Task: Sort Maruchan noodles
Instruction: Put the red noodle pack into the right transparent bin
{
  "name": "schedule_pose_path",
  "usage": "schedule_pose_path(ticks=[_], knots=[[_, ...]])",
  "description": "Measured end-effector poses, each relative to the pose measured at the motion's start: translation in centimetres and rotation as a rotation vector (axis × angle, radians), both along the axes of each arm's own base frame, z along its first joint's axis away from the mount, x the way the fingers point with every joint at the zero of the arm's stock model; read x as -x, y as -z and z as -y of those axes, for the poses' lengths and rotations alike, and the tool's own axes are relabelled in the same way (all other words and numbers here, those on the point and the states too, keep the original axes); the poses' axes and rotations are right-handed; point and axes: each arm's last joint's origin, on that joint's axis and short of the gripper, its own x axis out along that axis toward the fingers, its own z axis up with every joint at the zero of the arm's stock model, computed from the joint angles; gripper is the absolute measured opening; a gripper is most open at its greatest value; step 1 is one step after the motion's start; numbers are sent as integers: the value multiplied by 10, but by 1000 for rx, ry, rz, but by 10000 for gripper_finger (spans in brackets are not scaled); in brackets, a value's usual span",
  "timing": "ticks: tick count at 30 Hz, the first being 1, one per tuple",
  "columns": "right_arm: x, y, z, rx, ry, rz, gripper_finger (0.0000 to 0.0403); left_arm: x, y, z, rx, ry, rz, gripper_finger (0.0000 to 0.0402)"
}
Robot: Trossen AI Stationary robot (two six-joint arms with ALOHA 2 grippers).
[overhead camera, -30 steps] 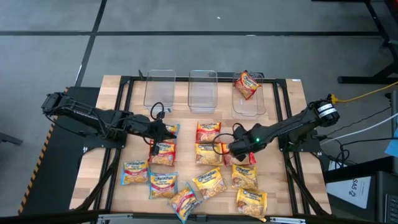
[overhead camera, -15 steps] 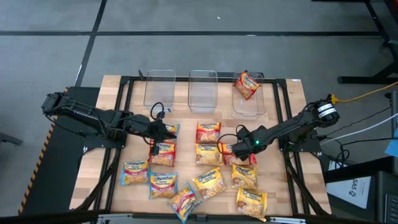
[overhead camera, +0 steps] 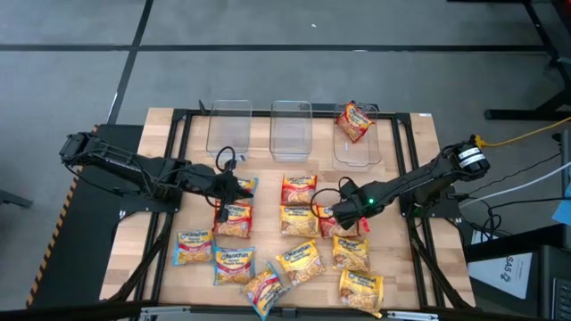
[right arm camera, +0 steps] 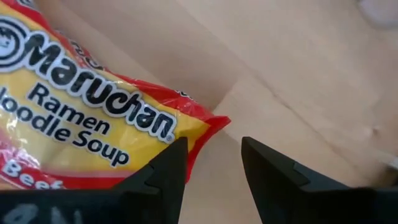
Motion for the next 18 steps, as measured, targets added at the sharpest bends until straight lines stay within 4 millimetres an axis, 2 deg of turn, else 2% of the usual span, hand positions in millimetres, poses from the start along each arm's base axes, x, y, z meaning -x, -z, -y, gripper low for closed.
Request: schedule_pose_path(ticks=[7, 18], knots=[[-4, 1, -2, -22, 44, 55, 159, 0, 0, 0, -2, -5, 1, 0], [3, 23, -1, -72, 49, 77, 152, 0, 0, 0, -2, -5, 1, 0]])
